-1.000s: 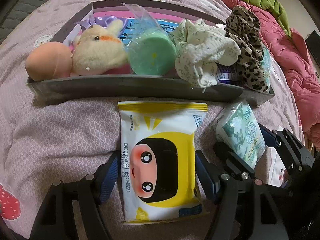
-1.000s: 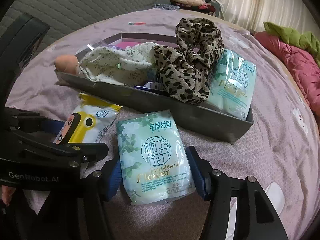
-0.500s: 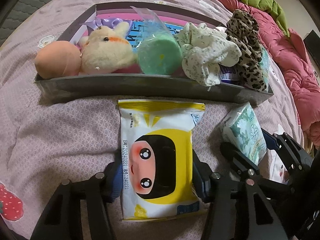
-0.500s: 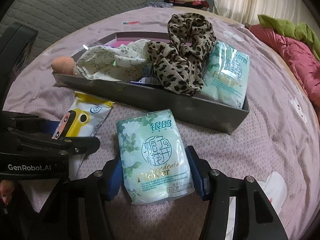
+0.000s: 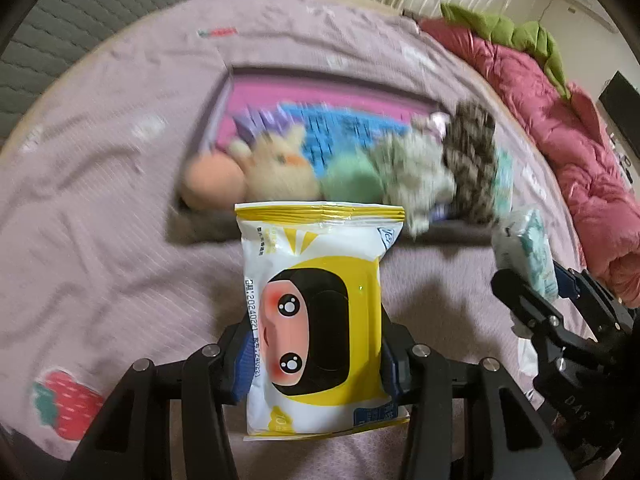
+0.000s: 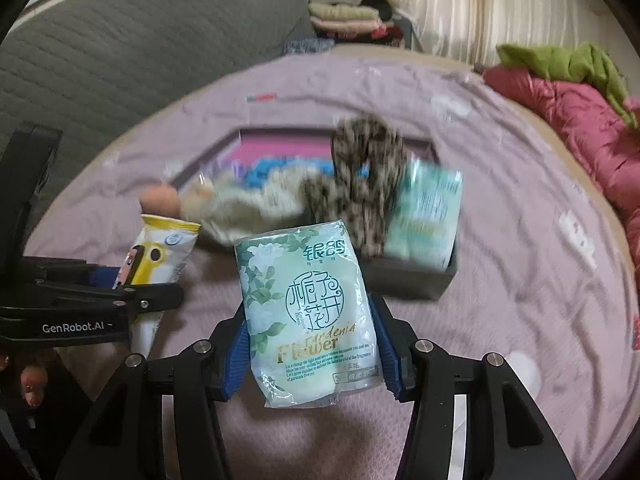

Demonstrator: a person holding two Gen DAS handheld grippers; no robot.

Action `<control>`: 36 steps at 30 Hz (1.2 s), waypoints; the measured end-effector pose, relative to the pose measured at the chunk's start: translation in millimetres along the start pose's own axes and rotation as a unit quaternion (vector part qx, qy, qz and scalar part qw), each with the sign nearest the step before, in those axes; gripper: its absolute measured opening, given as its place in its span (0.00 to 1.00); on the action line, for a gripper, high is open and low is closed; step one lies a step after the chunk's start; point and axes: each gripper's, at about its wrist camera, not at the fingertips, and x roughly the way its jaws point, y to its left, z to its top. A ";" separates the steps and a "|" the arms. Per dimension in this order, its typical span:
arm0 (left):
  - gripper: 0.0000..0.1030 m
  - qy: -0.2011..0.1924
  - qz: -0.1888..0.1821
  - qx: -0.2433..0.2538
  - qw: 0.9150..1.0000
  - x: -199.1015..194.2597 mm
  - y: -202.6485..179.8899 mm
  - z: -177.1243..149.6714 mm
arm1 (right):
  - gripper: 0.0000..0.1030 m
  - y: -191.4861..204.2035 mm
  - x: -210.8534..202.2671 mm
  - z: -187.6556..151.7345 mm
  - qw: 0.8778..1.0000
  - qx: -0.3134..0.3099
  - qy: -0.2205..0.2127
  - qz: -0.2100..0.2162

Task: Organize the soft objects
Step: 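Lift and carry the face-mask packet with left tool while right tool carries the tissue pack to the tray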

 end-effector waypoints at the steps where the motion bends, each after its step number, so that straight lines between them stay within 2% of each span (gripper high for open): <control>1: 0.48 -0.006 0.001 -0.002 1.000 -4.4 0.3 5.1 | 0.54 0.8 -2.7 4.7 1.000 0.001 -0.006 0.001; 6: 0.48 -0.035 0.006 -0.017 0.999 -21.7 14.6 35.6 | 0.54 -0.9 -6.3 30.5 1.000 0.010 -0.023 -0.008; 12: 0.48 -0.040 0.009 -0.017 0.999 -12.8 15.3 70.3 | 0.54 -9.6 10.5 57.3 0.999 0.018 -0.025 -0.023; 21: 0.48 -0.022 0.008 -0.018 1.000 18.5 7.7 89.0 | 0.54 -20.3 40.7 78.9 0.999 0.024 -0.018 -0.041; 27: 0.48 -0.021 0.022 -0.001 1.000 30.9 5.4 93.3 | 0.54 -25.3 63.8 79.2 0.999 0.024 -0.003 -0.042; 36: 0.49 -0.007 0.033 -0.010 0.999 47.7 12.1 98.7 | 0.56 -30.7 80.1 75.1 0.999 0.036 0.000 -0.027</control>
